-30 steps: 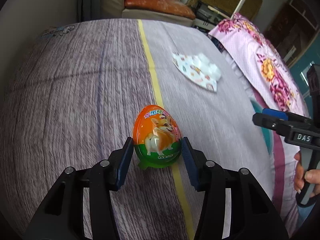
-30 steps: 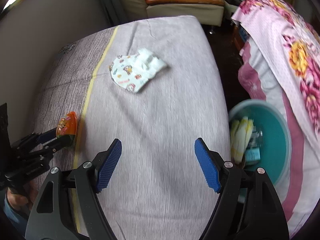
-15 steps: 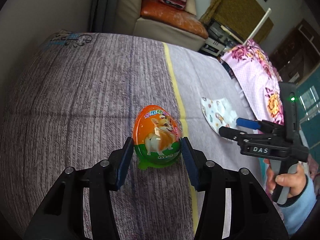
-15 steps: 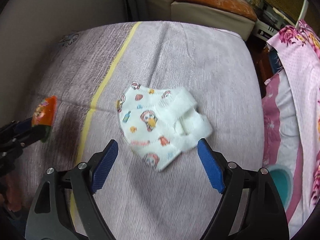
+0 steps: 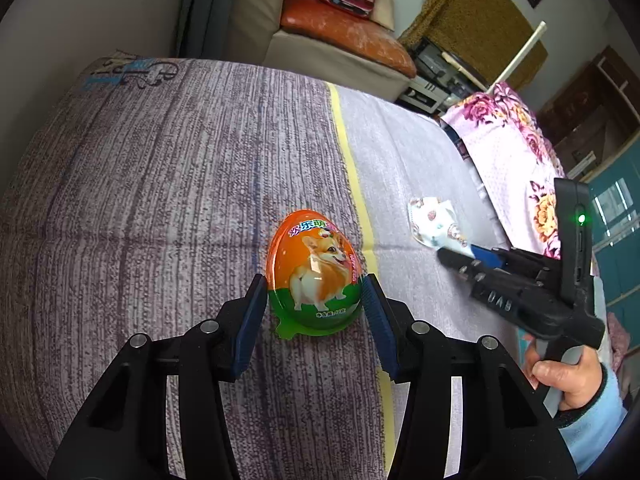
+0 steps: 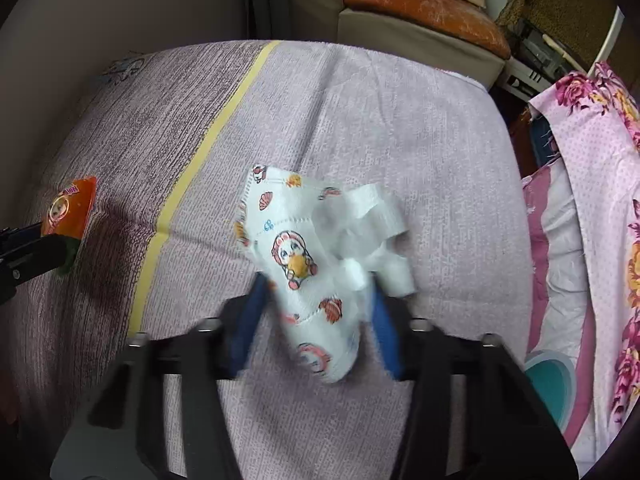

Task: Collect trash
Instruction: 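Grasp the orange-green chocolate egg with the left tool while the right tool grasps the white mask, then carry the egg with the left tool over the bin while the right tool carries the mask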

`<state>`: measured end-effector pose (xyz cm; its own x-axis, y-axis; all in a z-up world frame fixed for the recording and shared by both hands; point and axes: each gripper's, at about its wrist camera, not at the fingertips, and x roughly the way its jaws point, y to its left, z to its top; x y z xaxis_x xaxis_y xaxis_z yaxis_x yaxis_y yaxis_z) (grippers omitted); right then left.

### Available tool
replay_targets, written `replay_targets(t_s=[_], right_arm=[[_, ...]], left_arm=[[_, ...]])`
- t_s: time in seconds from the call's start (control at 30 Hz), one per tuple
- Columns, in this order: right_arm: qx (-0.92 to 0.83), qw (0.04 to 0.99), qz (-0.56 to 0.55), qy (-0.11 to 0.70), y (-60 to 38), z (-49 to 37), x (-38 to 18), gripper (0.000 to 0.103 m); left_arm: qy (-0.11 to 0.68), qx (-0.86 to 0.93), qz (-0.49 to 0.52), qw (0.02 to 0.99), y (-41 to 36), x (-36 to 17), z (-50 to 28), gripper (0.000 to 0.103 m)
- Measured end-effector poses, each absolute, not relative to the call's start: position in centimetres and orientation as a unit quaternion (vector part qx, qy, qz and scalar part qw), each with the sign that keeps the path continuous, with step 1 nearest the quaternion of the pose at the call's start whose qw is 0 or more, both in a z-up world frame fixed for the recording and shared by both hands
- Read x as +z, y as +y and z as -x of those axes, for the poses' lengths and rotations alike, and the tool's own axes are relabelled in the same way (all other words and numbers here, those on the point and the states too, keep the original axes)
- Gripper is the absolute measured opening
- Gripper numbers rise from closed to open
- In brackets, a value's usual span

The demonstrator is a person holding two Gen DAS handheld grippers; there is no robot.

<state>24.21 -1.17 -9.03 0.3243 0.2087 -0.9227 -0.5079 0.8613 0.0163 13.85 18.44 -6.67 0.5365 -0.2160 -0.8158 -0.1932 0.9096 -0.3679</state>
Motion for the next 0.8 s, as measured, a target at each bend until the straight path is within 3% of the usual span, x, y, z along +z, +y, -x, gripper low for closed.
replay_targets(t_s=[0.07, 0.8], right_arm=[[0.225, 0.8, 0.115, 0.544, -1.7, -24.4, -8.8, 0.011], [0.188, 0.834, -0.035, 0.517, -15.8, -15.8, -2.7, 0.009]], left_arm=[[0.48, -0.008, 0.213, 0.851, 18.1, -6.5, -13.7, 0.05], [0.481, -0.102, 0.115, 0.863, 3.4, -2.9, -11.6, 0.05]])
